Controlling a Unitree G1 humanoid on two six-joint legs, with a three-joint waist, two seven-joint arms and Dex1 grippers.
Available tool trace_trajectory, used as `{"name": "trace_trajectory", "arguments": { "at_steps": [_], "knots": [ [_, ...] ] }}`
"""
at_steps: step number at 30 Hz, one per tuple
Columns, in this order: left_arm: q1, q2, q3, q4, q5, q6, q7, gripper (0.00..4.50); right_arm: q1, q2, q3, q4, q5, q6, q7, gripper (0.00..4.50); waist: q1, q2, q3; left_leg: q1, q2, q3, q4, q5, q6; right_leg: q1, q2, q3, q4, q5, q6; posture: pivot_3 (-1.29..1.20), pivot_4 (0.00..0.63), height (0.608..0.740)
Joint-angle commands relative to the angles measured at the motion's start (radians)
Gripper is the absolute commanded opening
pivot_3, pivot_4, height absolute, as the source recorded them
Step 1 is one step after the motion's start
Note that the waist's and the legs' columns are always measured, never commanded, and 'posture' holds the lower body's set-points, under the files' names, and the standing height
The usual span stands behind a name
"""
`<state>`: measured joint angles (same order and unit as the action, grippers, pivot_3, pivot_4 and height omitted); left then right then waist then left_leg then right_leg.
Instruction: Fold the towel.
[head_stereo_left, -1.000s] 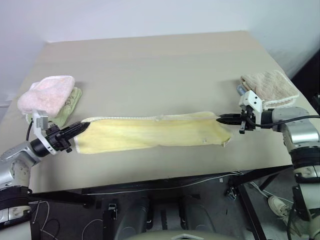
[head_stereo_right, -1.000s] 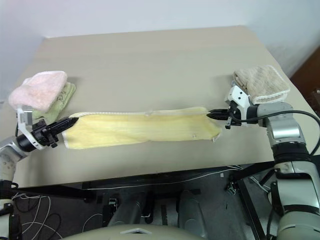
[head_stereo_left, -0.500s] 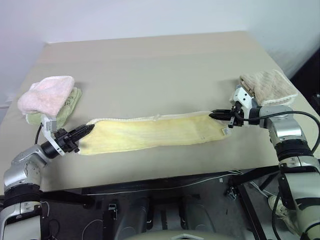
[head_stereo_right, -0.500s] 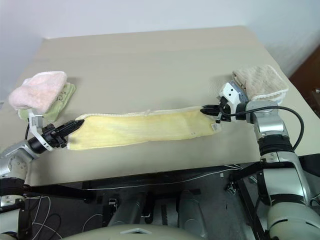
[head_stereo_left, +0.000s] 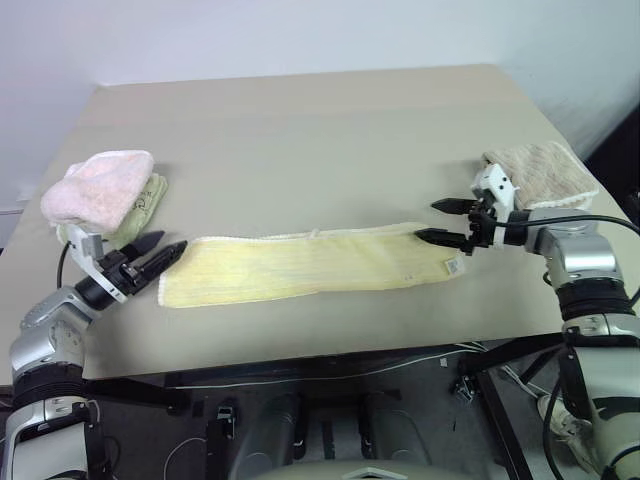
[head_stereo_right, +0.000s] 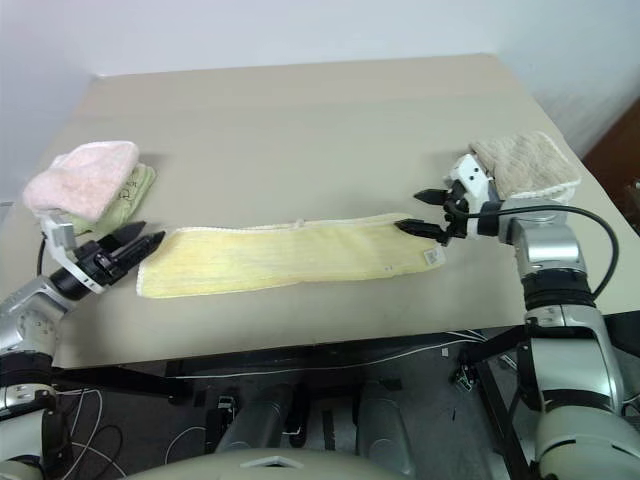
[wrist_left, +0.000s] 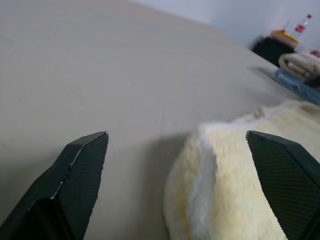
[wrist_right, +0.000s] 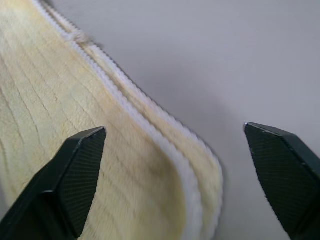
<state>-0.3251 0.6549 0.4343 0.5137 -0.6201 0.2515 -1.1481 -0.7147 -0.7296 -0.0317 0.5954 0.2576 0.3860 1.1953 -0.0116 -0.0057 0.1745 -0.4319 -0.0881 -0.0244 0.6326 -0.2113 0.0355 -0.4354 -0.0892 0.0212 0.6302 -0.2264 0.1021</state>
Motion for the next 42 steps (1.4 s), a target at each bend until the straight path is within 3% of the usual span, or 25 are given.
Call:
{"name": "trace_trajectory", "arguments": {
  "at_steps": [1,6,11,18,22,30,35,40,42],
  "knots": [
    [0.038,0.02,0.045,-0.177,-0.063,0.036,0.002,4.5,0.04,-0.065,-0.082,-0.125,0.087,0.246,-0.025,4.47,-0.001,0.0,0.0,0.0,0.0,0.0,0.0,0.0,0.0,0.0,0.0,0.0,0.0,0.0,0.0,0.0,0.15,0.74],
    [0.115,0.013,0.035,-0.437,-0.142,0.146,0.038,4.5,0.091,-0.126,-0.234,-0.211,0.245,0.637,-0.096,4.47,-0.005,0.0,0.0,0.0,0.001,0.0,-0.002,0.0,0.0,0.0,0.0,0.001,-0.001,0.0,0.0,0.0,0.15,0.74],
    [0.147,-0.037,-0.017,-0.601,-0.193,0.206,0.078,4.5,0.225,-0.149,-0.349,-0.321,0.341,0.87,-0.165,4.47,0.002,0.0,0.0,0.0,0.001,0.0,-0.001,0.0,0.0,0.002,0.0,0.0,-0.002,-0.002,-0.003,0.0,0.15,0.74],
    [0.147,-0.102,-0.113,-0.657,-0.181,0.22,0.105,4.5,0.321,-0.026,-0.587,-0.42,0.449,1.085,-0.338,4.47,-0.001,0.0,-0.001,0.003,0.001,0.0,-0.001,-0.001,0.001,0.004,0.0,0.001,-0.002,-0.002,-0.003,0.0,0.15,0.74],
    [0.145,-0.091,-0.224,-0.6,-0.021,0.164,0.142,4.5,0.328,0.105,-0.675,-0.493,0.46,1.196,-0.465,4.47,0.0,0.0,-0.001,0.006,0.001,0.0,0.0,-0.001,0.001,0.007,0.0,0.001,-0.002,-0.002,-0.004,0.0,0.15,0.74],
    [0.149,-0.117,-0.284,-0.592,0.032,0.102,0.128,4.5,0.354,0.252,-0.663,-0.655,0.531,1.228,-0.639,4.47,-0.003,0.0,-0.001,0.006,0.001,0.0,-0.001,-0.001,0.001,0.007,0.0,0.001,-0.002,-0.002,-0.004,0.0,0.15,0.74],
    [0.169,-0.12,-0.319,-0.565,0.072,0.053,0.103,4.5,0.335,0.283,-0.687,-0.622,0.585,1.228,-0.707,4.47,-0.005,-0.001,-0.001,0.006,0.001,0.0,-0.001,-0.001,0.001,0.007,0.0,0.001,-0.003,-0.002,-0.004,0.0,0.15,0.74],
    [0.161,-0.137,-0.334,-0.528,0.1,0.008,0.101,4.5,0.276,0.312,-0.68,-0.512,0.498,1.168,-0.779,4.47,-0.013,-0.003,-0.003,0.006,0.001,0.0,-0.001,-0.001,0.001,0.007,0.0,0.001,-0.004,-0.003,-0.004,0.0,0.15,0.74],
    [0.161,-0.138,-0.336,-0.523,0.102,0.0,0.095,4.5,0.249,0.312,-0.683,-0.452,0.471,1.154,-0.808,4.1,-0.024,-0.005,-0.004,0.007,0.002,0.0,-0.001,-0.001,0.001,0.009,0.001,0.001,-0.005,-0.002,-0.005,0.0,0.15,0.74]
  ]
}}
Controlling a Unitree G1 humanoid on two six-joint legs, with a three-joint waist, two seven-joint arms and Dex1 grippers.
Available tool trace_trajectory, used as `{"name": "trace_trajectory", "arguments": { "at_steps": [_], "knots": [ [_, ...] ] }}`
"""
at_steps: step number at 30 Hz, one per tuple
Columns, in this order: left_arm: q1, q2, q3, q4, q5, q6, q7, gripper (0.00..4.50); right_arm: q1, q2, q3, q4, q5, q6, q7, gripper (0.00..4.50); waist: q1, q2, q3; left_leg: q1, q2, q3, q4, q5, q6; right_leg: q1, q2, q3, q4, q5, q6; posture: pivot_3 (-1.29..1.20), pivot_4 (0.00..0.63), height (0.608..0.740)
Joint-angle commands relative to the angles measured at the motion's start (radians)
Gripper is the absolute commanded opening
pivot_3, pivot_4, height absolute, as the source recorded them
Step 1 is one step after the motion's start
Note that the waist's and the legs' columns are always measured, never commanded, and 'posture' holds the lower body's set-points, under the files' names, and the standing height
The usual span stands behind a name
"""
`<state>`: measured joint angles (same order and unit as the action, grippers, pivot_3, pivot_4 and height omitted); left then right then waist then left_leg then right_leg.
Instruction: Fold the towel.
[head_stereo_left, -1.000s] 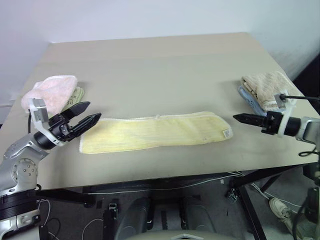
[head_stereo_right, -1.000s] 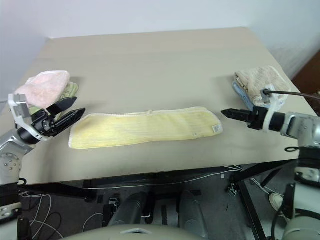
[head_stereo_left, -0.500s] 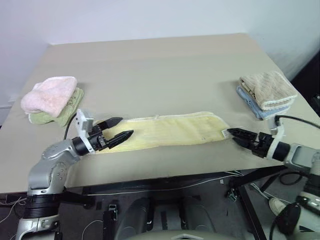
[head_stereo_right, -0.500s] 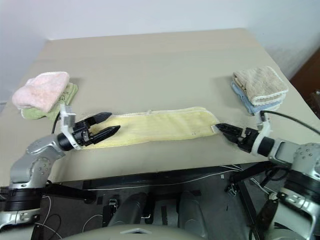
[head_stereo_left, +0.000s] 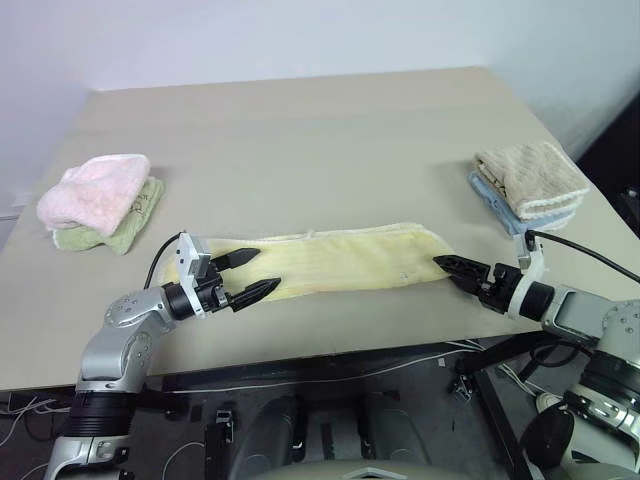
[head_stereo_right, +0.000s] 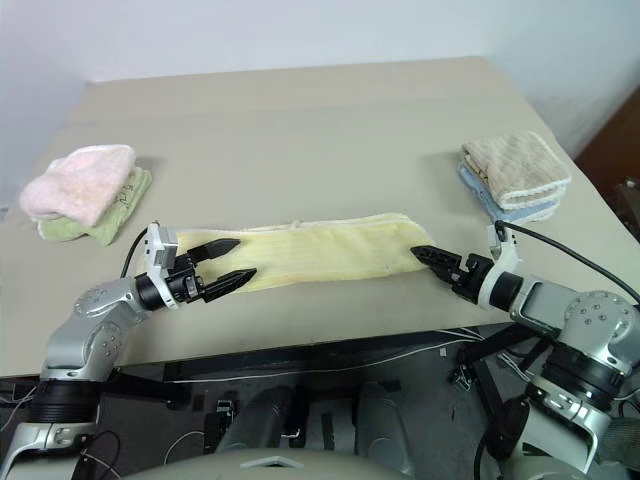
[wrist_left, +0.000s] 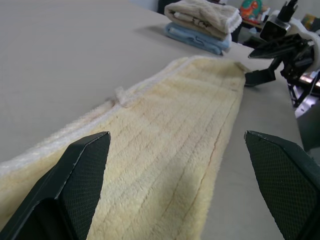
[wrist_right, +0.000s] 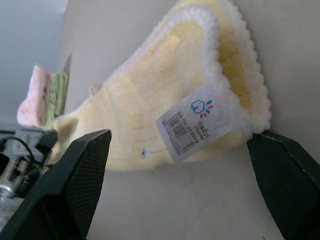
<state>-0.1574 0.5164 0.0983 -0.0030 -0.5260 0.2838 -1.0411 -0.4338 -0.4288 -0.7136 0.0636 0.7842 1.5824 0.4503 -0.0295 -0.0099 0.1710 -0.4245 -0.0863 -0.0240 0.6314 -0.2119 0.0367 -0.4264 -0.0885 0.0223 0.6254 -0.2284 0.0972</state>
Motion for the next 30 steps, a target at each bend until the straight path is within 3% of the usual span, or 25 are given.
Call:
{"name": "trace_trajectory", "arguments": {
  "at_steps": [1,12,18,30],
  "knots": [
    [-0.007,0.0,0.001,-0.005,0.007,-0.035,-0.012,4.5,-0.039,0.009,-0.001,0.095,-0.057,-0.036,-0.067,3.85,-0.01,-0.001,-0.001,0.0,0.0,0.0,0.0,0.0,0.0,0.001,0.0,0.0,-0.001,0.001,-0.001,0.0,0.15,0.74],
    [0.009,0.013,0.022,0.035,0.008,-0.067,-0.038,4.5,-0.072,0.054,-0.12,0.131,-0.004,-0.002,-0.089,0.07,-0.014,-0.002,-0.001,-0.001,0.003,0.0,-0.002,0.0,0.0,0.001,0.002,-0.003,-0.01,0.003,0.0,0.0,0.15,0.74],
    [-0.003,0.003,0.024,0.034,0.0,-0.065,-0.032,4.5,-0.035,0.037,-0.163,0.1,0.038,0.032,-0.071,0.03,-0.011,-0.002,-0.002,-0.002,0.003,0.0,-0.003,-0.001,0.001,0.002,0.001,-0.003,-0.012,0.003,-0.001,0.0,0.15,0.74],
    [-0.043,0.002,0.029,0.031,-0.007,-0.03,-0.019,4.5,0.106,-0.246,-0.196,0.176,0.042,-0.022,0.038,0.03,0.034,0.001,-0.002,-0.006,0.002,0.001,-0.004,-0.002,0.004,0.0,-0.001,-0.004,-0.016,0.003,0.0,0.0,0.15,0.74]
  ]
}}
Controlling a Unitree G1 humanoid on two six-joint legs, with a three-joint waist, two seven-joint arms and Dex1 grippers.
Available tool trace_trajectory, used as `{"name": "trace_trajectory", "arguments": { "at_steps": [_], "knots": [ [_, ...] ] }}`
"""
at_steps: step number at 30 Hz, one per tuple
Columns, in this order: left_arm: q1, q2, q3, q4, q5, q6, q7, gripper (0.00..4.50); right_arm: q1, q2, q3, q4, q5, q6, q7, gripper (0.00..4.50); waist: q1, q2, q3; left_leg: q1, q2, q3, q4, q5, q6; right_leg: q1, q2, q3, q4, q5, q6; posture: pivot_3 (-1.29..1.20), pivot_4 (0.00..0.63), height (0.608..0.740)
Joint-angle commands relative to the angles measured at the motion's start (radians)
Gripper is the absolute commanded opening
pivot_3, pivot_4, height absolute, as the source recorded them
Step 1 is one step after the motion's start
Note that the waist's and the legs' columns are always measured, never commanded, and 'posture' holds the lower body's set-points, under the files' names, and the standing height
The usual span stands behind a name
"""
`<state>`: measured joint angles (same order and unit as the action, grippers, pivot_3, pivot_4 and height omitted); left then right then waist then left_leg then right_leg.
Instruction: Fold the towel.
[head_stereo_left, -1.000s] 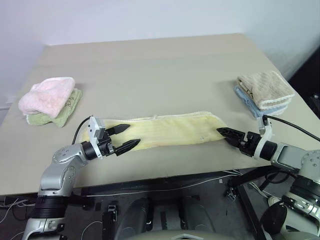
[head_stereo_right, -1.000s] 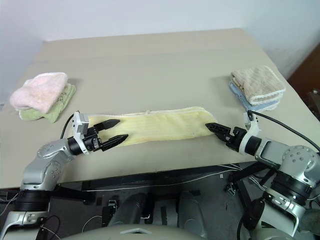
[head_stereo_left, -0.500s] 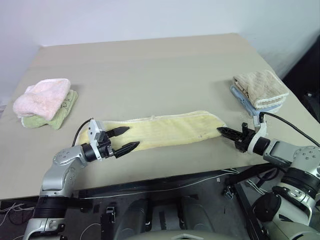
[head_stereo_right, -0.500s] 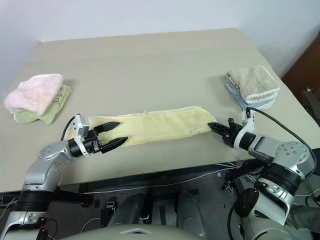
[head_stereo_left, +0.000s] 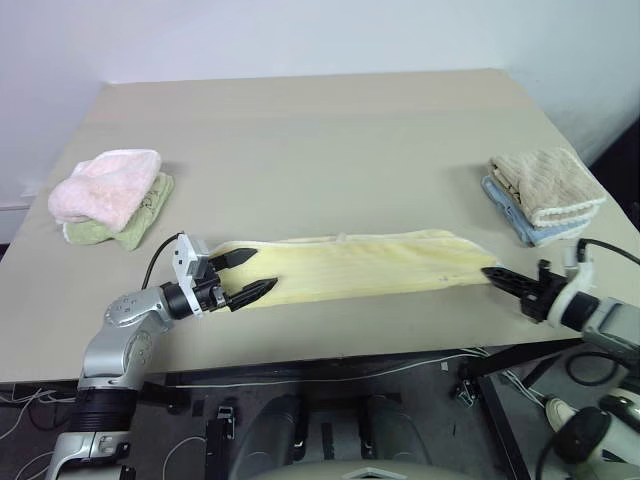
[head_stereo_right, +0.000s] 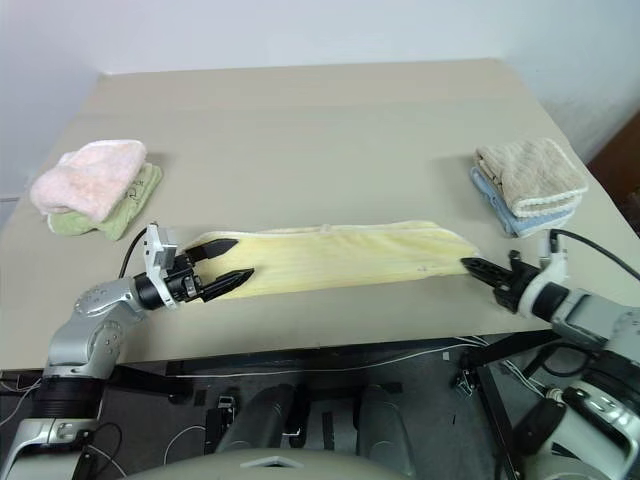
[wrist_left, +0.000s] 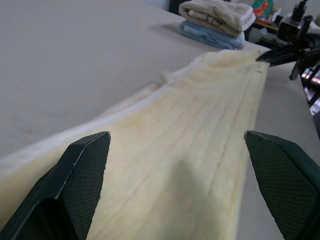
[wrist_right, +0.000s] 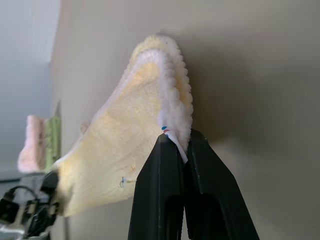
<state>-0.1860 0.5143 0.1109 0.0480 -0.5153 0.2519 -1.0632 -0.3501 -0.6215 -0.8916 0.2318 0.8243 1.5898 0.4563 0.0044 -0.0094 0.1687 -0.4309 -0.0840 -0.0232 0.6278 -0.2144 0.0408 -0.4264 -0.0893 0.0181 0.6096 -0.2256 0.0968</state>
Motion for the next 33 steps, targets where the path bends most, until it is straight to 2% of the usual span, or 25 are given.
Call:
{"name": "trace_trajectory", "arguments": {
  "at_steps": [1,6,10,15,21,24,29,33],
  "knots": [
    [-0.014,0.004,0.016,-0.024,-0.018,0.005,0.004,4.5,0.027,-0.073,-0.018,0.018,0.001,-0.042,0.04,0.03,0.0,0.0,0.0,0.0,0.0,0.0,0.0,0.0,0.0,0.0,0.0,0.0,0.0,0.0,0.0,0.0,0.15,0.74],
    [-0.025,0.0,0.01,-0.031,-0.014,0.014,0.011,4.5,0.021,-0.134,0.026,-0.008,0.026,-0.074,0.097,0.03,-0.002,0.002,0.0,0.0,0.0,0.0,0.0,0.0,0.0,0.0,0.0,0.0,0.0,0.0,0.001,0.0,0.15,0.74],
    [-0.043,-0.001,0.004,-0.037,-0.014,0.028,0.016,4.5,0.1,-0.164,0.182,-0.261,0.011,-0.274,0.223,0.03,-0.003,0.002,0.0,0.0,0.001,0.0,0.0,0.0,0.0,0.0,0.0,-0.001,0.0,-0.001,0.001,0.0,0.15,0.74],
    [-0.045,0.01,0.001,-0.054,-0.013,0.042,0.02,4.5,0.13,-0.203,0.285,-0.482,0.062,-0.358,0.326,0.03,-0.002,0.002,0.001,-0.001,0.001,0.0,0.001,0.0,0.0,0.0,0.0,-0.001,0.0,-0.001,0.002,0.0,0.15,0.74],
    [-0.026,0.015,0.002,-0.083,-0.004,0.048,0.034,4.5,0.165,-0.24,0.519,-0.7,0.01,-0.47,0.354,0.03,0.002,0.002,0.001,-0.001,0.001,0.0,0.0,0.0,0.0,-0.001,0.0,-0.001,0.0,-0.001,0.002,0.0,0.15,0.74],
    [-0.015,0.019,-0.003,-0.093,0.002,0.047,0.036,4.5,0.165,-0.242,0.619,-0.713,-0.044,-0.514,0.338,0.03,0.004,0.002,0.001,-0.003,0.001,0.0,0.001,0.0,0.0,-0.002,0.0,-0.001,0.0,-0.001,0.002,0.0,0.15,0.74],
    [0.0,0.023,-0.023,-0.106,0.023,0.032,0.041,4.5,0.113,-0.163,0.714,-0.647,-0.084,-0.542,0.273,0.03,0.007,0.002,0.001,-0.005,0.001,0.0,0.001,0.0,0.0,-0.004,0.0,-0.001,-0.001,-0.001,0.002,0.0,0.15,0.74],
    [0.012,0.022,-0.022,-0.12,0.017,0.035,0.044,4.5,0.087,-0.141,0.785,-0.637,-0.119,-0.563,0.264,0.03,0.007,0.002,0.001,-0.006,0.001,0.0,0.0,0.0,0.0,-0.006,0.0,-0.001,-0.001,-0.001,0.002,0.0,0.15,0.74]
  ]
}}
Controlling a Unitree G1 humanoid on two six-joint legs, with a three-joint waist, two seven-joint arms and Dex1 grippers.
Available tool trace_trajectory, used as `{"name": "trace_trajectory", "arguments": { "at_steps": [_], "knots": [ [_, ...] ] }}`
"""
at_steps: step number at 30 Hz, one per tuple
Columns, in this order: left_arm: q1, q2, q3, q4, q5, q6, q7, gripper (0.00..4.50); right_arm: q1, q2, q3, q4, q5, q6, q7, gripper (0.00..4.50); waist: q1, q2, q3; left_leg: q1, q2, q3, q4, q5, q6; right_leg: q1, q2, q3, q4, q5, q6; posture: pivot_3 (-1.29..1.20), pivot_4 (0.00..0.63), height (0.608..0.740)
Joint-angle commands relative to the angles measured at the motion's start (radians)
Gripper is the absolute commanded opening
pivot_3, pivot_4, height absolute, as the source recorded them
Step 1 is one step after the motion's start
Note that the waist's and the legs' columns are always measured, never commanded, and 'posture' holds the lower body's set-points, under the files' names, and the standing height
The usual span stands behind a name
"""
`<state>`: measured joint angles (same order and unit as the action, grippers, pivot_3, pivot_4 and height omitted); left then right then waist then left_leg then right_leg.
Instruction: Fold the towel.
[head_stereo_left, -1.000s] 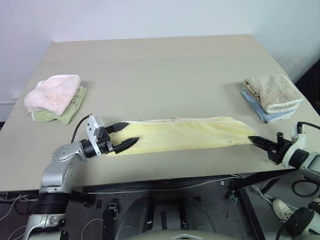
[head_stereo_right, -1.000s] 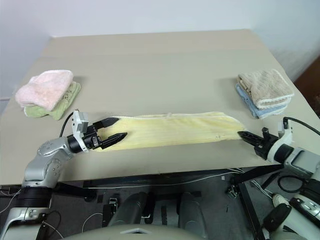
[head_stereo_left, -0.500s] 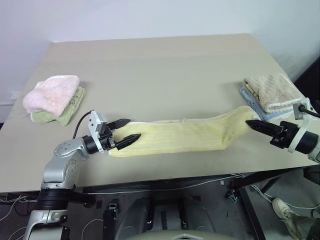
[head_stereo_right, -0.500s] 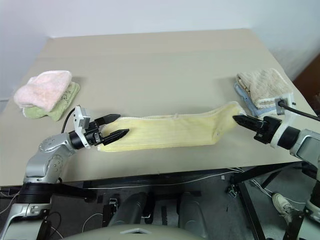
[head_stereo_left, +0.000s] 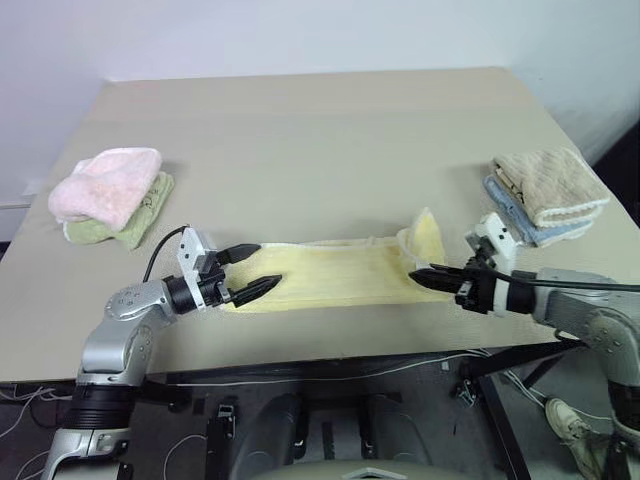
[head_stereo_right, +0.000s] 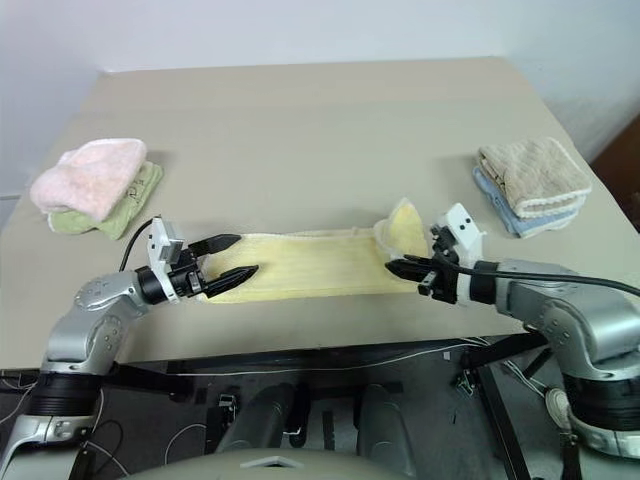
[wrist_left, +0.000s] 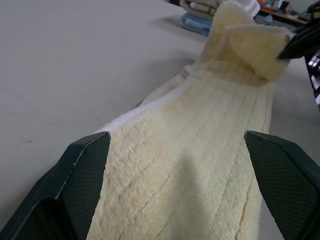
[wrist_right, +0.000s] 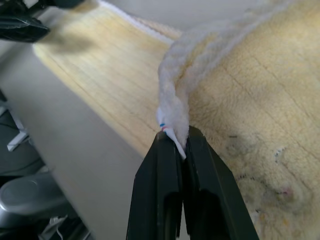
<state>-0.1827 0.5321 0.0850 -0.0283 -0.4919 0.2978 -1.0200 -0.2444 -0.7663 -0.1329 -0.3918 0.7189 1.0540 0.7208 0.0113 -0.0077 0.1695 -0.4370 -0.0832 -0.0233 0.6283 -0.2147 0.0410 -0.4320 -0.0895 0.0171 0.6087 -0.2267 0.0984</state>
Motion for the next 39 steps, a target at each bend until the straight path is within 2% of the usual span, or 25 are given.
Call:
{"name": "trace_trajectory", "arguments": {
  "at_steps": [1,10,17,18,20,24,27,30,33,34,37,39],
  "knots": [
    [0.011,0.005,0.005,-0.042,-0.006,-0.014,-0.002,4.5,-0.022,0.01,0.041,-0.017,-0.012,-0.027,0.003,0.03,0.0,0.0,0.0,-0.001,0.0,0.0,0.0,0.0,0.0,-0.001,0.0,0.0,0.0,0.0,0.0,0.0,0.15,0.74],
    [0.019,0.014,0.016,0.006,0.017,-0.058,-0.013,4.5,0.01,-0.01,0.129,-0.043,-0.047,-0.054,0.021,0.03,0.001,0.0,0.0,-0.005,0.0,0.0,0.001,0.0,0.0,-0.005,0.0,0.0,0.001,0.0,0.0,0.0,0.15,0.74],
    [0.014,0.012,-0.009,0.031,0.026,-0.085,-0.054,4.5,-0.04,0.093,0.142,-0.004,-0.082,-0.076,-0.055,0.03,0.0,0.0,0.0,-0.005,0.0,0.0,0.001,0.0,0.0,-0.006,0.0,0.0,0.003,0.0,0.0,0.0,0.15,0.74],
    [0.008,0.009,-0.009,0.027,0.024,-0.085,-0.052,4.5,-0.041,0.101,0.138,-0.01,-0.072,-0.072,-0.05,0.51,0.0,0.0,0.0,-0.005,0.0,0.0,0.001,0.0,0.0,-0.006,0.0,0.0,0.003,0.0,0.0,0.0,0.15,0.74],
    [-0.011,0.003,0.002,0.02,0.007,-0.073,-0.041,4.5,-0.038,0.102,0.136,-0.02,-0.064,-0.066,-0.041,1.03,0.002,0.0,0.0,-0.005,0.0,0.0,0.002,0.0,0.0,-0.006,0.001,0.0,0.003,0.0,0.0,0.0,0.15,0.74],
    [-0.064,-0.016,0.036,0.017,-0.037,-0.055,-0.014,4.5,-0.023,0.087,0.107,-0.048,-0.017,-0.062,0.001,2.36,0.002,0.0,0.0,-0.005,-0.001,0.0,0.003,0.0,0.0,-0.005,0.0,0.0,0.003,0.001,0.0,0.0,0.15,0.74],
    [-0.117,-0.03,0.056,0.007,-0.071,-0.028,0.014,4.5,0.007,0.051,0.036,-0.088,0.065,-0.049,0.059,3.42,0.002,0.0,0.0,-0.005,-0.001,0.0,0.003,0.0,0.0,-0.005,0.001,0.0,0.004,0.001,0.002,0.0,0.15,0.74],
    [-0.187,-0.052,0.07,0.0,-0.124,0.029,0.05,4.5,0.0,0.041,-0.061,-0.049,0.134,-0.021,0.049,4.41,0.002,-0.001,0.0,-0.005,-0.001,0.0,0.004,0.0,0.0,-0.005,0.001,0.0,0.004,0.002,0.004,0.0,0.15,0.74],
    [-0.254,-0.074,0.039,0.02,-0.129,0.036,0.024,4.5,-0.048,0.064,-0.147,0.023,0.154,-0.051,0.01,4.41,0.001,-0.001,0.0,-0.004,-0.001,0.0,0.005,0.0,0.0,-0.003,0.001,0.0,0.005,0.003,0.004,0.0,0.15,0.74],
    [-0.275,-0.085,0.029,0.034,-0.131,0.039,0.013,4.32,-0.056,0.064,-0.152,0.036,0.148,-0.067,0.013,4.24,0.001,-0.001,0.0,-0.004,-0.001,0.0,0.005,0.0,0.0,-0.003,0.001,0.0,0.005,0.003,0.004,0.0,0.15,0.74],
    [-0.336,-0.125,-0.026,0.066,-0.141,0.058,-0.056,3.6,-0.07,0.111,-0.161,0.079,0.118,-0.154,0.002,3.44,0.001,-0.001,-0.001,-0.003,-0.001,0.0,0.005,0.001,0.0,-0.003,0.002,-0.001,0.005,0.003,0.004,0.0,0.15,0.74],
    [-0.387,-0.161,-0.069,0.127,-0.087,0.032,-0.049,2.88,-0.081,0.149,-0.149,0.121,0.076,-0.211,-0.027,2.75,0.002,-0.001,-0.001,-0.003,-0.001,0.0,0.005,0.002,0.002,-0.003,0.002,-0.001,0.005,0.003,0.004,0.0,0.15,0.74]
  ]
}}
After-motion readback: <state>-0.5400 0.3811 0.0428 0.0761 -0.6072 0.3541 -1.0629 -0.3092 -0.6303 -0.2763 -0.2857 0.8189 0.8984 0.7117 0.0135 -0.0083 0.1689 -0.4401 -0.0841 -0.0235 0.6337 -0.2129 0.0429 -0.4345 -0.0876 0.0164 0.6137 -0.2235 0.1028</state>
